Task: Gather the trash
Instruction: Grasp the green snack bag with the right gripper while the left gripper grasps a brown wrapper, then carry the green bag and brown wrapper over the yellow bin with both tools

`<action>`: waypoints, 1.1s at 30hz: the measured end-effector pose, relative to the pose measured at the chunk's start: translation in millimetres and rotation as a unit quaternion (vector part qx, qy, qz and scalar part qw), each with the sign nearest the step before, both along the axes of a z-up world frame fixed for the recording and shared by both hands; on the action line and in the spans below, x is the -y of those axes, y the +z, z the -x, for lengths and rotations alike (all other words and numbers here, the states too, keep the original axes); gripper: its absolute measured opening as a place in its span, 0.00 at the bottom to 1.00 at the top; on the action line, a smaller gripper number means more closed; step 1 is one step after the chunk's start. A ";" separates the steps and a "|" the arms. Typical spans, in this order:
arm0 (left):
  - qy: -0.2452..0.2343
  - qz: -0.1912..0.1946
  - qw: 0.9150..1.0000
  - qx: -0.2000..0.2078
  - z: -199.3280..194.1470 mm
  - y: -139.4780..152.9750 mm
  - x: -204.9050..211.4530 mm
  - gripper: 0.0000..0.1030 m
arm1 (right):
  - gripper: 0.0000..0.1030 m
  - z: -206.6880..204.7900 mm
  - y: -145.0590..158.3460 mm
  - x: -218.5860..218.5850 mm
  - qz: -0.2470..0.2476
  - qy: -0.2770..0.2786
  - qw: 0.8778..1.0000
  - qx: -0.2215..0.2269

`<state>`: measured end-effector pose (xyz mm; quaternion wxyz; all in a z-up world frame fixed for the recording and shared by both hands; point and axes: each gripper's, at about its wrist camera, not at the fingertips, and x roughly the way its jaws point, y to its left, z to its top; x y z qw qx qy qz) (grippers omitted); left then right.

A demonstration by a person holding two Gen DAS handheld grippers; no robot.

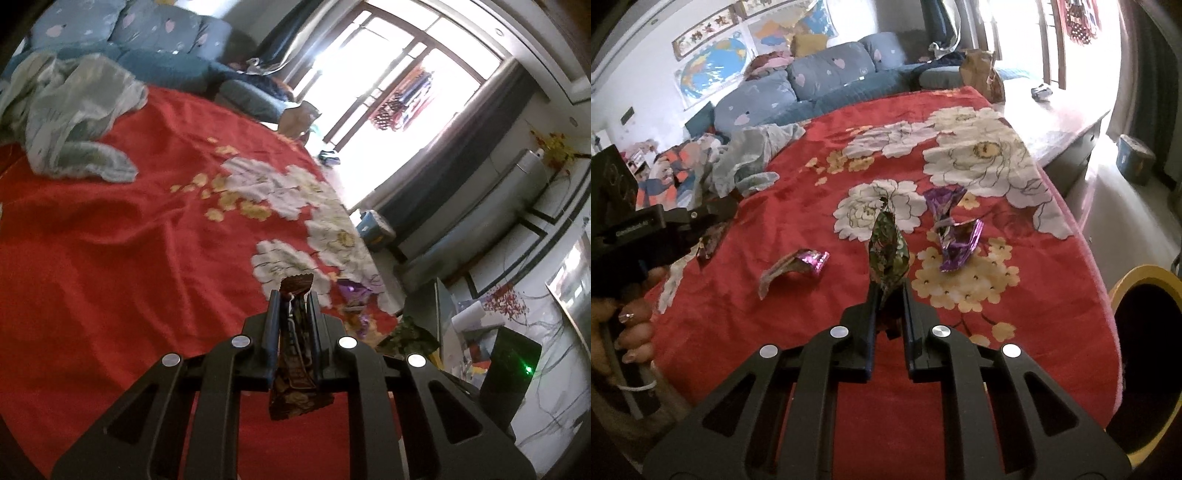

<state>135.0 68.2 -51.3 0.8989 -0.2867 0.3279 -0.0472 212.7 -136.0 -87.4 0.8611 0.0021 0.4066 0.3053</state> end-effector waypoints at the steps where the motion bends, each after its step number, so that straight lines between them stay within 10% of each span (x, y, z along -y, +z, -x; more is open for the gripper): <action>1: -0.003 -0.002 1.000 0.003 -0.9 1.9 2.6 0.13 | 0.07 -0.4 2.3 2.6 -0.002 -0.001 1.000 0.003; 33: -0.120 -0.079 0.989 0.042 -31.9 30.6 124.0 0.13 | 0.07 -22.9 15.8 118.5 -0.062 -0.135 0.989 0.013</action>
